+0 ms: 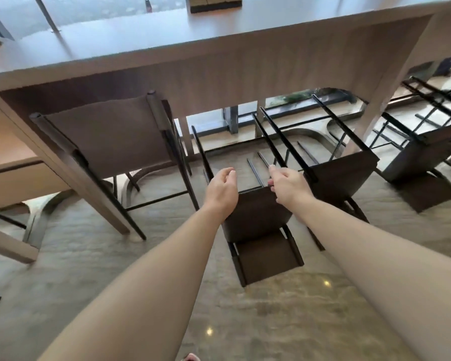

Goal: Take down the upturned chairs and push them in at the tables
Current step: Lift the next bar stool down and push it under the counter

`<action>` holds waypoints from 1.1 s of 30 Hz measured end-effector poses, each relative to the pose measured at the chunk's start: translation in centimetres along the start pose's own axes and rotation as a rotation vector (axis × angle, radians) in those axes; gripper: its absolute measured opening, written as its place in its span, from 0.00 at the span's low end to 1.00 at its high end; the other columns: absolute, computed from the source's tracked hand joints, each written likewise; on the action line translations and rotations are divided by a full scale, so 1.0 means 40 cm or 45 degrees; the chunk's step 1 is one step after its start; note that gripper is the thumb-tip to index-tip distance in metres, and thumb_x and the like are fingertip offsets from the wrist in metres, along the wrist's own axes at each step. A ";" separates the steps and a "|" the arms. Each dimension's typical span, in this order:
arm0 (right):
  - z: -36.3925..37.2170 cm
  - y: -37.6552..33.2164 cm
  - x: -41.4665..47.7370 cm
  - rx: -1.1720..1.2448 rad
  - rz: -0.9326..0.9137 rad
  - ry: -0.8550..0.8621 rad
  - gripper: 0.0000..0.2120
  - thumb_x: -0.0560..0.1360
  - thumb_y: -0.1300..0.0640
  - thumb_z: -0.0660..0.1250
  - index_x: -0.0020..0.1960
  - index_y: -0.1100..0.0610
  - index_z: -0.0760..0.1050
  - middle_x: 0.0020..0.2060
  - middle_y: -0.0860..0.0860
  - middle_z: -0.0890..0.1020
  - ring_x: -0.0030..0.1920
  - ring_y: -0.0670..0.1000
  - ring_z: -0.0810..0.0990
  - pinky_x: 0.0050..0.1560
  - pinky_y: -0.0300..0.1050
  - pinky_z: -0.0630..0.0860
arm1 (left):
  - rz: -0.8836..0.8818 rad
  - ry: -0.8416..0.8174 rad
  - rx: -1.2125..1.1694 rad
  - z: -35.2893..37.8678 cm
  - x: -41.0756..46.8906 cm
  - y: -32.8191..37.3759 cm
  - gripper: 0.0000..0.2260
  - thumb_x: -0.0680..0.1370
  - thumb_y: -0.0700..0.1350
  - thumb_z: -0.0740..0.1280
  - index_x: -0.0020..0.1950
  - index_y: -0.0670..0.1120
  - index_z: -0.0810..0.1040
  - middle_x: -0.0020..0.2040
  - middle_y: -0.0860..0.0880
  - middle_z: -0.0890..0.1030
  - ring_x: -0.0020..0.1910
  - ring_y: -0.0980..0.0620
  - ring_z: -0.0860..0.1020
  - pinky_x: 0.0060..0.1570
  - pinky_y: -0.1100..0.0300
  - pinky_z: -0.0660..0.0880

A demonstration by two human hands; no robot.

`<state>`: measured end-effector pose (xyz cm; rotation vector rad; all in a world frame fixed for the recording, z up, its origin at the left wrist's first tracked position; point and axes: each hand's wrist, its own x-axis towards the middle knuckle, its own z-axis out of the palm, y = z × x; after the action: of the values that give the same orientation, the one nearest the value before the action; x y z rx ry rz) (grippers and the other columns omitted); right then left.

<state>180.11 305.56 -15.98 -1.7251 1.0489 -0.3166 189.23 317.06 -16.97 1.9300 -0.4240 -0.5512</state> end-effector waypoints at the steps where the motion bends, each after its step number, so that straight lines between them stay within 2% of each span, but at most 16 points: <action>1: -0.032 0.030 -0.007 -0.003 0.007 -0.024 0.22 0.79 0.40 0.57 0.48 0.58 0.78 0.46 0.54 0.83 0.48 0.53 0.80 0.56 0.59 0.78 | 0.008 0.039 0.014 0.034 -0.023 0.006 0.18 0.84 0.50 0.55 0.72 0.47 0.69 0.69 0.49 0.73 0.65 0.54 0.69 0.58 0.64 0.61; 3: -0.096 0.078 -0.021 0.000 0.010 -0.075 0.20 0.78 0.39 0.57 0.43 0.53 0.78 0.46 0.52 0.83 0.50 0.52 0.80 0.57 0.58 0.77 | 0.015 0.102 0.024 0.102 -0.056 0.021 0.18 0.83 0.50 0.55 0.71 0.48 0.70 0.68 0.49 0.74 0.61 0.56 0.70 0.56 0.63 0.62; 7: -0.196 0.138 -0.018 0.021 -0.005 -0.093 0.25 0.80 0.41 0.57 0.58 0.63 0.75 0.53 0.59 0.82 0.54 0.58 0.80 0.59 0.62 0.76 | -0.012 0.096 0.057 0.225 -0.096 0.038 0.18 0.83 0.52 0.56 0.71 0.50 0.71 0.67 0.49 0.75 0.62 0.54 0.71 0.56 0.62 0.64; 8: -0.208 0.149 -0.013 0.026 -0.006 -0.103 0.25 0.80 0.41 0.56 0.57 0.63 0.76 0.53 0.59 0.82 0.54 0.58 0.80 0.59 0.62 0.76 | -0.013 0.088 0.060 0.246 -0.102 0.037 0.18 0.83 0.52 0.56 0.71 0.51 0.71 0.67 0.49 0.75 0.61 0.55 0.71 0.56 0.61 0.64; 10: -0.223 0.174 0.002 0.021 0.007 -0.142 0.20 0.80 0.41 0.56 0.50 0.57 0.77 0.51 0.56 0.82 0.53 0.55 0.80 0.60 0.59 0.76 | -0.023 0.081 0.064 0.281 -0.106 0.028 0.18 0.83 0.53 0.56 0.71 0.51 0.70 0.66 0.49 0.75 0.60 0.55 0.71 0.56 0.61 0.65; 13: -0.215 0.203 0.032 0.048 0.031 -0.172 0.15 0.81 0.42 0.56 0.40 0.47 0.73 0.49 0.51 0.82 0.54 0.52 0.79 0.61 0.58 0.75 | -0.063 0.089 0.068 0.301 -0.089 0.006 0.18 0.82 0.54 0.57 0.71 0.52 0.70 0.64 0.51 0.75 0.56 0.56 0.71 0.55 0.59 0.67; 18: -0.166 0.235 0.084 0.051 0.067 -0.193 0.14 0.80 0.41 0.57 0.40 0.45 0.73 0.48 0.48 0.82 0.54 0.52 0.79 0.61 0.57 0.75 | -0.124 0.108 0.094 0.312 -0.035 -0.041 0.18 0.81 0.54 0.60 0.70 0.53 0.71 0.54 0.55 0.74 0.54 0.55 0.72 0.57 0.56 0.72; 21: -0.134 0.259 0.116 0.033 0.069 -0.214 0.12 0.80 0.40 0.57 0.41 0.42 0.73 0.48 0.46 0.81 0.55 0.51 0.79 0.61 0.57 0.75 | -0.144 0.088 0.106 0.322 -0.007 -0.077 0.17 0.81 0.54 0.61 0.69 0.53 0.72 0.53 0.55 0.75 0.55 0.54 0.74 0.61 0.53 0.72; 26: -0.087 0.328 0.183 0.029 0.132 -0.260 0.11 0.79 0.39 0.58 0.49 0.43 0.75 0.53 0.48 0.81 0.57 0.53 0.78 0.63 0.58 0.74 | -0.194 0.062 0.079 0.355 0.042 -0.148 0.17 0.81 0.53 0.60 0.69 0.52 0.72 0.55 0.54 0.76 0.56 0.53 0.74 0.61 0.53 0.72; 30: -0.065 0.405 0.232 -0.014 0.156 -0.291 0.13 0.79 0.38 0.57 0.55 0.43 0.74 0.55 0.46 0.81 0.58 0.51 0.78 0.63 0.57 0.74 | -0.214 0.085 0.098 0.391 0.077 -0.218 0.17 0.81 0.53 0.61 0.69 0.53 0.71 0.56 0.54 0.76 0.54 0.54 0.74 0.55 0.56 0.73; 33: -0.043 0.481 0.297 -0.043 0.171 -0.315 0.20 0.79 0.38 0.57 0.64 0.47 0.74 0.59 0.48 0.79 0.61 0.52 0.76 0.64 0.58 0.73 | -0.219 0.071 0.131 0.456 0.121 -0.302 0.17 0.81 0.53 0.61 0.69 0.54 0.71 0.60 0.53 0.76 0.54 0.55 0.74 0.51 0.59 0.72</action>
<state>176.45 293.95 -35.10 -1.6652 0.9861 0.0002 183.74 305.62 -35.45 2.0882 -0.2566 -0.5949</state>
